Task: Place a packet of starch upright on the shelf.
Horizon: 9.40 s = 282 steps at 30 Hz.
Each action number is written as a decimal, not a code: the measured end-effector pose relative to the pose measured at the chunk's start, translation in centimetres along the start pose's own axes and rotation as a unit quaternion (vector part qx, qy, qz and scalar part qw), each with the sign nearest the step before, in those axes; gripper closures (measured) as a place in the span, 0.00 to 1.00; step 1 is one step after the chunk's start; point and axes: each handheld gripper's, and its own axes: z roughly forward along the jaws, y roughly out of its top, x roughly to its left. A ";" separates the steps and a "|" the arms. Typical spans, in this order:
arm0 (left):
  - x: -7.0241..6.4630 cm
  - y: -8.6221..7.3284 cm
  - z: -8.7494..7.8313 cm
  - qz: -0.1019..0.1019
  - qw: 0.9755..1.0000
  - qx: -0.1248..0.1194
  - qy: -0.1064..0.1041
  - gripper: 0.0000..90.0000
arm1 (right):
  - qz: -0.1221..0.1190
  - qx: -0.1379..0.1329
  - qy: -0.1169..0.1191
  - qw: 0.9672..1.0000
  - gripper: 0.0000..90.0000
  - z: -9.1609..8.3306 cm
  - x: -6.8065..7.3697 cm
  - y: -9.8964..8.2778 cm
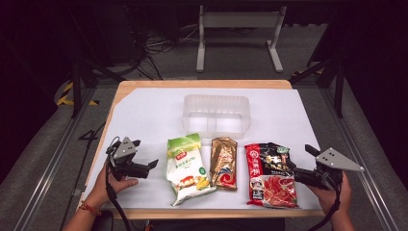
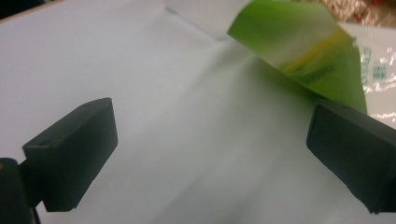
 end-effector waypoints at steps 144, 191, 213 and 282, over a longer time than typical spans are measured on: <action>-6.1 11.9 -3.0 0.027 0.964 -0.158 -0.211 0.99 | -0.019 0.033 0.003 0.999 0.20 1.1 1.3 -1.2; 0.3 20.5 9.5 -0.087 0.986 -0.141 -0.006 0.98 | -0.018 0.043 0.004 0.999 0.20 1.5 1.4 -1.5; 0.3 19.1 13.4 -0.111 0.985 -0.131 -0.006 0.94 | -0.028 0.044 0.006 0.999 0.21 1.5 1.6 -1.4; -3.6 11.9 11.0 0.130 0.986 0.023 -0.098 0.66 | -0.025 0.055 0.028 0.998 0.23 1.8 1.7 -1.4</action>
